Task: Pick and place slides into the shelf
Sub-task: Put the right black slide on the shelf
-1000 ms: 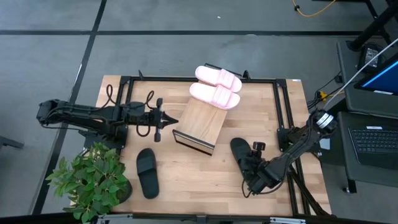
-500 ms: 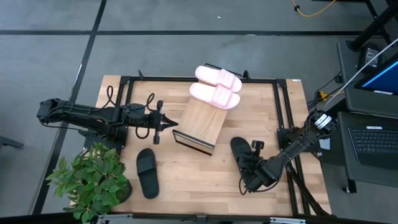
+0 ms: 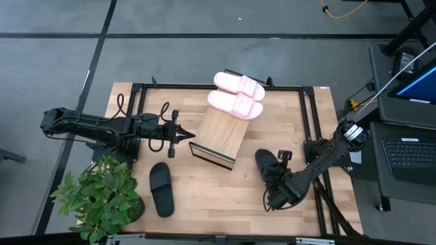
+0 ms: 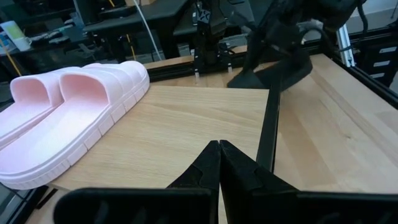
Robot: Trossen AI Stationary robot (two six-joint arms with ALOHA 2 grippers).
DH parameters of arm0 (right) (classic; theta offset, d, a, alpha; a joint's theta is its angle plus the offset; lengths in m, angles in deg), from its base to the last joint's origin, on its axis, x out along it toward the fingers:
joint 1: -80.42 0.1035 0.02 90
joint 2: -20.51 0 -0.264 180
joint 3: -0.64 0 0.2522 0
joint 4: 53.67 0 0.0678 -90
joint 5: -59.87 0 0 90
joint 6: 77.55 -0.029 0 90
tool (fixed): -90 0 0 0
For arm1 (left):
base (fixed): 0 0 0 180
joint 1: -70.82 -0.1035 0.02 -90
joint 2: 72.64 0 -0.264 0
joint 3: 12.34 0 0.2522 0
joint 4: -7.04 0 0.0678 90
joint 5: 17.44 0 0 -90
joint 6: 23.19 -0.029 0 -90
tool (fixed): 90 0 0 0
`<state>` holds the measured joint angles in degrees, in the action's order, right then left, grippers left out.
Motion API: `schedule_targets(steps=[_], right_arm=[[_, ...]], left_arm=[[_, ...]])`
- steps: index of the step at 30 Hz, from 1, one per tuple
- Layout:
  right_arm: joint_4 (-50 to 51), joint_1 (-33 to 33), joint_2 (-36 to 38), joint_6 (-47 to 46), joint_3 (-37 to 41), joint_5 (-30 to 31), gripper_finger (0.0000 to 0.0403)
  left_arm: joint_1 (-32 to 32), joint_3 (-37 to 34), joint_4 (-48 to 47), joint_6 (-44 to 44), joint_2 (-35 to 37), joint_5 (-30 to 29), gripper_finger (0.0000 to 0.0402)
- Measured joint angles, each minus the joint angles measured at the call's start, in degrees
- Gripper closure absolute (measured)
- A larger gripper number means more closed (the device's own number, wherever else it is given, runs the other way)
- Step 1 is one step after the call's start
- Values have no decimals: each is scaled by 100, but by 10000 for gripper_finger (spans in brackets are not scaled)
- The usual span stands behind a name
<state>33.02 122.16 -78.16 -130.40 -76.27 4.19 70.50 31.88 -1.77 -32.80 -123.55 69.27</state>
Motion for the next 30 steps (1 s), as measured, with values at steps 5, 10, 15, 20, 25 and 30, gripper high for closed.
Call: schedule_targets(steps=[5, 10, 15, 20, 25, 30], right_arm=[[1000, 1, 0, -130, -539, 365, 391], [1722, 2, 14, -216, -1018, 566, 391], [1703, -30, 126, 256, -1226, 1351, 391], [1701, -155, 256, 503, -1331, 2153, 391], [1698, -389, 289, 1056, -1394, 2777, 391], [1708, -670, 297, 1683, -1499, 3101, 391]], left_arm=[[0, 0, -2, 6, 0, 0, 401], [0, 0, -2, 7, 0, 0, 401], [0, 0, -21, 7, 0, 0, 401], [2, 0, -28, 7, 0, 0, 401], [2, 0, -39, 7, 0, 0, 401], [2, 0, -99, 7, 0, 0, 401]])
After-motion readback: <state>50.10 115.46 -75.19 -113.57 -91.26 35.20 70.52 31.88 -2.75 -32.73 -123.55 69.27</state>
